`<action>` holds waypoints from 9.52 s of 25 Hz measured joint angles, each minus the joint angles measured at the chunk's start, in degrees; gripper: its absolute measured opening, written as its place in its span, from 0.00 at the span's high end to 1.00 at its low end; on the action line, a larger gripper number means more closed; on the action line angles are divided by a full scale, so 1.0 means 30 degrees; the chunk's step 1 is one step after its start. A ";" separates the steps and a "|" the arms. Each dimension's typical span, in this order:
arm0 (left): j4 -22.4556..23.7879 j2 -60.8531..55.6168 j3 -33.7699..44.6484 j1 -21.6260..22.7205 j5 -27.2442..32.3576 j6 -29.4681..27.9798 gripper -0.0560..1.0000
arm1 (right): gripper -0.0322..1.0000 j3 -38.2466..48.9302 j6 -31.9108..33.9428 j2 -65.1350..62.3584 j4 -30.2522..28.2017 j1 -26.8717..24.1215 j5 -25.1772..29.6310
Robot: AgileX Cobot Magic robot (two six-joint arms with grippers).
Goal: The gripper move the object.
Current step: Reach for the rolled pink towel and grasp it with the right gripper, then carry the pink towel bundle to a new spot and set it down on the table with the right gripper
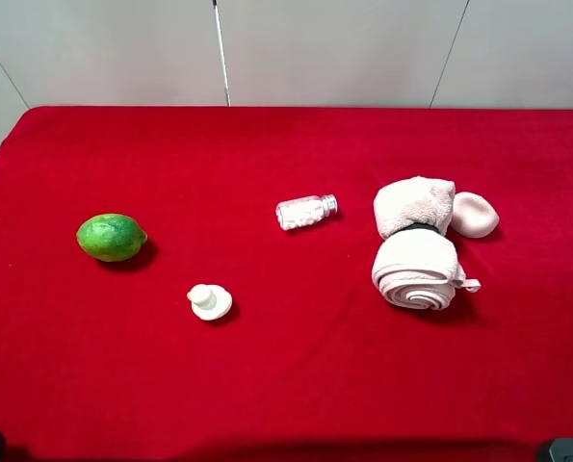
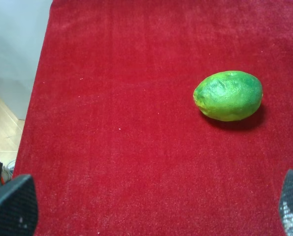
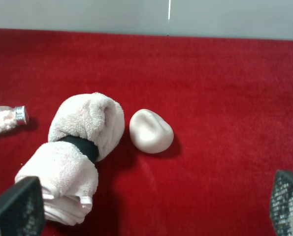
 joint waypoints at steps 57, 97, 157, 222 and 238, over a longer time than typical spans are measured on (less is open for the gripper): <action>0.0000 0.0000 0.0000 0.0000 0.0000 0.0000 0.02 | 0.30 0.0000 0.0000 0.0000 0.0138 0.0000 0.0001; 0.0000 0.0000 0.0000 0.0000 0.0000 0.0000 0.02 | 0.30 -0.1509 0.0000 0.6956 0.0138 0.0000 -0.2277; 0.0000 0.0000 0.0000 0.0000 0.0000 0.0000 0.02 | 0.30 -0.6455 -0.0448 2.9357 0.0657 0.2215 -0.8746; 0.0000 0.0000 0.0000 0.0000 0.0000 0.0000 0.02 | 0.49 -0.6873 -0.1218 3.6592 0.3721 0.3741 -1.2956; 0.0000 0.0000 0.0000 0.0000 0.0000 0.0000 0.02 | 0.57 -0.6873 -0.1360 3.6592 0.4357 0.3780 -1.2897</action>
